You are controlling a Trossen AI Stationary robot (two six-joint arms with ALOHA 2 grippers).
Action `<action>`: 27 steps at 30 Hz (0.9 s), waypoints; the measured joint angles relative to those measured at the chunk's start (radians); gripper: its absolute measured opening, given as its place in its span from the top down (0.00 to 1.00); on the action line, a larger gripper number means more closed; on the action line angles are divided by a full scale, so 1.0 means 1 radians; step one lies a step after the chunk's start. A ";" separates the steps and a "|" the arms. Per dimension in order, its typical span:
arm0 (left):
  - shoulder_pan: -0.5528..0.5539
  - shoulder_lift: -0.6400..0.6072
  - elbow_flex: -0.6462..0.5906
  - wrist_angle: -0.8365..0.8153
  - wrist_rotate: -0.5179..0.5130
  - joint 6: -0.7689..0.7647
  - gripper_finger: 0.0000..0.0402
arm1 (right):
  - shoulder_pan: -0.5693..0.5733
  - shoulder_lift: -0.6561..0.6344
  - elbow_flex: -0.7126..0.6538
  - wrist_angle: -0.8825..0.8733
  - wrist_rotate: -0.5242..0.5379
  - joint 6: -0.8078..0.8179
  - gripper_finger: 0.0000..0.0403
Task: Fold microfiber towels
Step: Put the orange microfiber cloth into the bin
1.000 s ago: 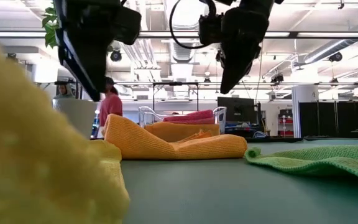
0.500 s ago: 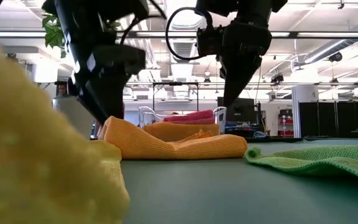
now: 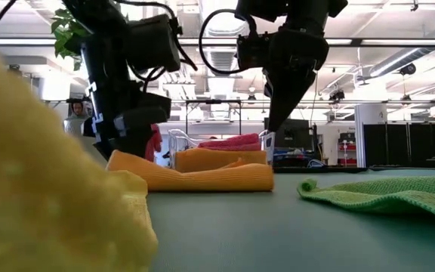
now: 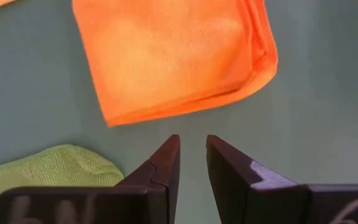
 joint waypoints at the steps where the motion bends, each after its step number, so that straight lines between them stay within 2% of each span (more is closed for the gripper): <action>1: 0.010 0.000 -0.002 -0.003 0.000 0.001 0.52 | 0.000 0.000 0.000 0.004 0.000 0.006 0.83; 7: 0.050 -0.003 0.009 0.003 -0.120 0.041 0.52 | 0.000 0.001 0.000 0.042 0.000 0.011 0.83; 13: 0.056 -0.028 0.040 -0.015 -0.092 0.082 0.52 | 0.000 0.002 0.000 0.145 -0.001 0.041 0.83; 16: 0.030 -0.074 0.040 -0.028 -0.069 0.063 0.52 | -0.005 0.002 0.000 0.184 -0.001 0.076 0.83; 21: -0.065 -0.168 0.019 -0.031 -0.058 -0.075 0.52 | -0.020 0.007 0.000 0.201 -0.037 0.181 0.83; 27: -0.154 -0.134 -0.001 -0.002 -0.075 -0.160 0.52 | -0.047 0.017 0.000 0.216 -0.056 0.261 0.83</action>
